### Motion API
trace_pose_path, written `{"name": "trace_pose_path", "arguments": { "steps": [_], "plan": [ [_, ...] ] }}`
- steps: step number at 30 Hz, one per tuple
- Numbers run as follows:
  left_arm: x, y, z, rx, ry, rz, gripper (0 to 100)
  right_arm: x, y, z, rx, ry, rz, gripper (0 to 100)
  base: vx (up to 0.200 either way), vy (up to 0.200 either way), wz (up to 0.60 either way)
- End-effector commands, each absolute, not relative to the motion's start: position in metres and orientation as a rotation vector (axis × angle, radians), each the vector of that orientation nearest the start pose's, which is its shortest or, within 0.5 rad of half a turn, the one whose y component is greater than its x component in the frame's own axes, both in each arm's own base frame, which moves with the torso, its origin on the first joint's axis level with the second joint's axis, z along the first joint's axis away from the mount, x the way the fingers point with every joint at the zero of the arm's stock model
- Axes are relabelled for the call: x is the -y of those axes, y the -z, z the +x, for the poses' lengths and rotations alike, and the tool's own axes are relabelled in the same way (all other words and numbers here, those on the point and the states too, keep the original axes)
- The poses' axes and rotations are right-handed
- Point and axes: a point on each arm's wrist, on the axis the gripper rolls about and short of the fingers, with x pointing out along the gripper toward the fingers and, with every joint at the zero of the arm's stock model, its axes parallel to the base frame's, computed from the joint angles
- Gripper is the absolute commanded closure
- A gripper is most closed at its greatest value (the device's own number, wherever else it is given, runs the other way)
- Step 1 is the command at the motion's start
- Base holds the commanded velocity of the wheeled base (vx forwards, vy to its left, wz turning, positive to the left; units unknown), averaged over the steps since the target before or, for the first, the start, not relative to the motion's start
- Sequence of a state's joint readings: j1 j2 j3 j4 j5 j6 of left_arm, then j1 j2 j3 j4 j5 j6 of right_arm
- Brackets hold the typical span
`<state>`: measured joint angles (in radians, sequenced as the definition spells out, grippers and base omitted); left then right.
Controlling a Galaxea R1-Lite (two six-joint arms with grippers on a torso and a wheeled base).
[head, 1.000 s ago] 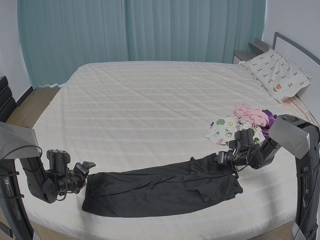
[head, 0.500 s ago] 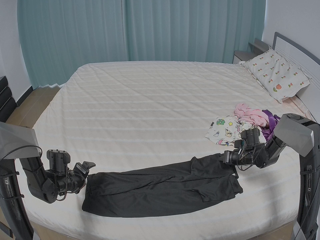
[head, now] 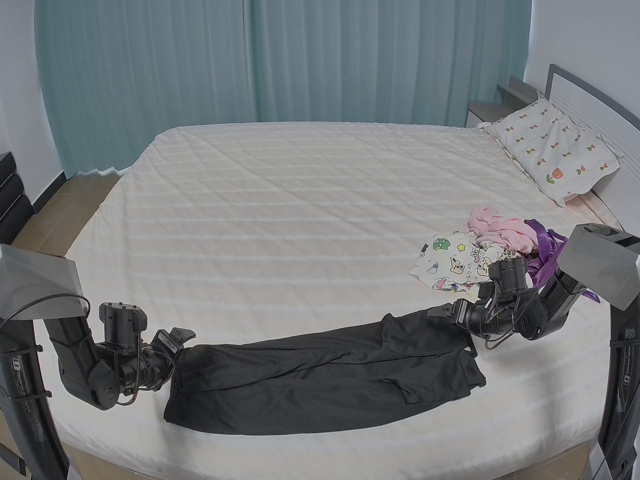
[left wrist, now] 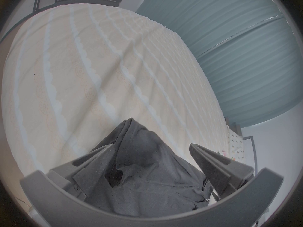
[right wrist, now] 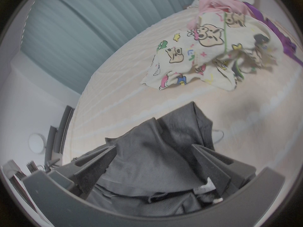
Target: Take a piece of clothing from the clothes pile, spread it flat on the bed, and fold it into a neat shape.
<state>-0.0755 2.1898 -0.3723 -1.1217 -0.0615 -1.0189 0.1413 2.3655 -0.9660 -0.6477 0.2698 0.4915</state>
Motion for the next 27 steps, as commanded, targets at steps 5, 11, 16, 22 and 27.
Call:
{"name": "trace_pose_path", "arguments": {
  "steps": [5, 11, 16, 22, 27],
  "plan": [
    [0.029, 0.013, 0.257, -0.769, -0.246, -0.857, 0, -0.077, 0.004, 0.354, -0.835, -0.12, 0.768, 0, 0.0, 0.0, 0.0],
    [0.03, 0.015, 0.257, -0.776, -0.246, -0.854, 0, -0.081, 0.01, 0.34, -0.852, -0.118, 0.765, 0, 0.0, 0.0, 0.0],
    [0.036, 0.016, 0.253, -0.795, -0.235, -0.845, 0, -0.084, 0.015, 0.328, -0.844, -0.14, 0.758, 0, -0.08, 0.0, 0.0],
    [0.044, 0.016, 0.254, -0.802, -0.206, -0.837, 0, -0.085, 0.014, 0.328, -0.831, -0.133, 0.757, 0, -0.033, 0.0, 0.0],
    [0.05, 0.015, 0.253, -0.806, -0.195, -0.843, 0, -0.085, 0.015, 0.328, -0.834, -0.128, 0.756, 0, 0.0, 0.0, 0.0]
  ]
}}
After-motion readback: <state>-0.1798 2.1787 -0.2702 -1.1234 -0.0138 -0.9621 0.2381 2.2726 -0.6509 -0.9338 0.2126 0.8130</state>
